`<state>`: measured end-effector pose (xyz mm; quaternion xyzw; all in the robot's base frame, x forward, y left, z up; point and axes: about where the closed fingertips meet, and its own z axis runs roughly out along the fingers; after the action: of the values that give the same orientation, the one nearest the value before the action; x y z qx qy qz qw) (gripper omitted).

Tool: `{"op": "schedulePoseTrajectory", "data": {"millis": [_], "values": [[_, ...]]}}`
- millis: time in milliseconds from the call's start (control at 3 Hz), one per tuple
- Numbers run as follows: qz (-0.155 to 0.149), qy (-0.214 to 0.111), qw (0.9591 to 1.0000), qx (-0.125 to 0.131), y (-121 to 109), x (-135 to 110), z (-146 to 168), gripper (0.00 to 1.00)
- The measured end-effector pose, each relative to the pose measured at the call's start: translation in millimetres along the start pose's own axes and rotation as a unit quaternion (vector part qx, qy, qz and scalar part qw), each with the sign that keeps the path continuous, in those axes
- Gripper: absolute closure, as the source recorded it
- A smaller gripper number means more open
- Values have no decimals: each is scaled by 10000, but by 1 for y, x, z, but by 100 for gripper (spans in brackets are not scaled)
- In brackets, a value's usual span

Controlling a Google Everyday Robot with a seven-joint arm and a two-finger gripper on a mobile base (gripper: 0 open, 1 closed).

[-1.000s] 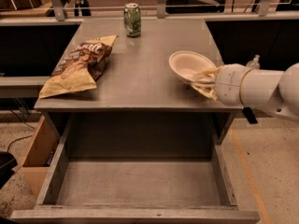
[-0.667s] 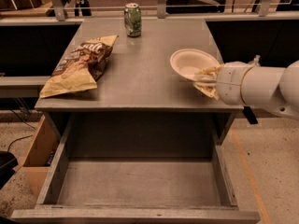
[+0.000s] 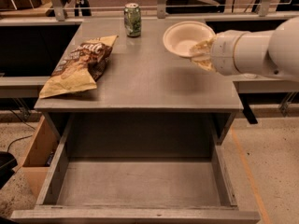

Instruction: Move paper bowl near green can

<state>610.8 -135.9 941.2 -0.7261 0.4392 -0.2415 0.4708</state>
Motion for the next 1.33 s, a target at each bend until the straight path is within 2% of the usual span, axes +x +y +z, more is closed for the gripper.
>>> {"op": "schedulePoseTrajectory", "data": {"millis": [333, 667, 1000, 1333], "values": [[-731, -517, 9960, 48, -40, 9, 50, 100], [-979, -942, 9907, -69, -58, 17, 93, 100], [-1026, -901, 9905, 169, -89, 22, 84, 100], [-1025, -896, 9905, 174, -89, 23, 83, 100]]}}
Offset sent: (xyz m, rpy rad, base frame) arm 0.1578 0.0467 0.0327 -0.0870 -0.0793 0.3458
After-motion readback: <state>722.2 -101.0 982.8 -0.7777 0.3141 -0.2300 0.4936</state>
